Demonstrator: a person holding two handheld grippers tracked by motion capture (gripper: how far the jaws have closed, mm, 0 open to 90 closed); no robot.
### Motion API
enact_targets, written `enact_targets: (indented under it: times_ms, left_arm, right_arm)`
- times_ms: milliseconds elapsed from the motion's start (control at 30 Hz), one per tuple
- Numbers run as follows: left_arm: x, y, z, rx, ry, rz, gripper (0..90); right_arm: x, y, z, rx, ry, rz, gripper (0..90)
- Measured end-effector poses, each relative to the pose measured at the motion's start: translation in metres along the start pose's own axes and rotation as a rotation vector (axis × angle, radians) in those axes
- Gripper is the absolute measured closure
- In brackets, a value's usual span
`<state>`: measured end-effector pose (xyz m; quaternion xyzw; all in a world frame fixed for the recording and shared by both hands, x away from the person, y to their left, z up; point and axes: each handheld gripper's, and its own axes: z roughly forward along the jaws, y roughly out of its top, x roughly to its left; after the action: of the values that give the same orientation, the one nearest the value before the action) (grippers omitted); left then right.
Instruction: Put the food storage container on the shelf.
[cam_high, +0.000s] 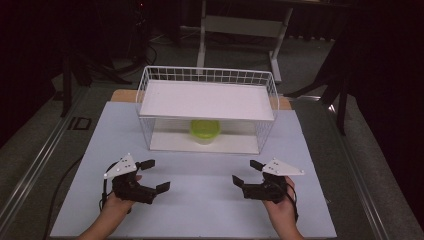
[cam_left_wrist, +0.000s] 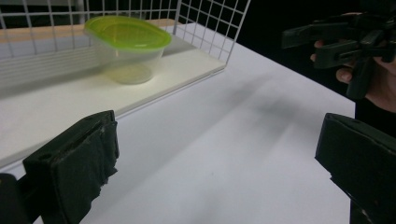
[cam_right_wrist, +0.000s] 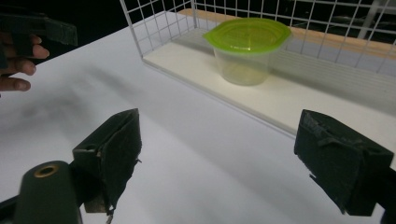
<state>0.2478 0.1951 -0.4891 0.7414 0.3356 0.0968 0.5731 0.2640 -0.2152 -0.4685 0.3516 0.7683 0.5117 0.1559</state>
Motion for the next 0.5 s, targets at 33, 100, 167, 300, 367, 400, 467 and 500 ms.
enact_targets:
  times_ms: [33,100,167,300,367,400,467,500]
  left_arm:
    - [0.0,-0.001,-0.001,0.0,0.002,-0.007,0.3]
    - [0.001,-0.003,-0.005,0.002,0.011,-0.01,0.3]
    - [0.002,-0.006,-0.009,0.008,0.017,-0.015,0.3]
    - [0.004,-0.012,-0.015,0.01,0.028,-0.026,0.3]
    - [0.005,-0.015,-0.017,0.012,0.03,-0.036,0.3]
    - [0.006,-0.017,-0.019,0.008,0.034,-0.041,0.3]
    - [0.007,-0.019,-0.021,0.007,0.041,-0.044,0.3]
    - [0.007,-0.019,-0.021,0.007,0.041,-0.044,0.3]
  right_arm:
    - [0.0,-0.002,-0.002,0.005,-0.002,0.002,14.6]
    - [-0.001,-0.004,-0.005,0.005,0.001,0.004,14.7]
    - [-0.002,-0.006,-0.008,0.014,-0.004,0.001,14.6]
    - [-0.002,-0.01,-0.015,0.017,-0.007,0.001,14.7]
    - [-0.003,-0.013,-0.019,0.017,-0.009,0.001,14.6]
    - [-0.003,-0.014,-0.02,0.02,-0.009,0.001,14.7]
    - [-0.003,-0.017,-0.022,0.027,-0.013,0.001,14.6]
    - [-0.003,-0.017,-0.022,0.027,-0.013,0.001,14.6]
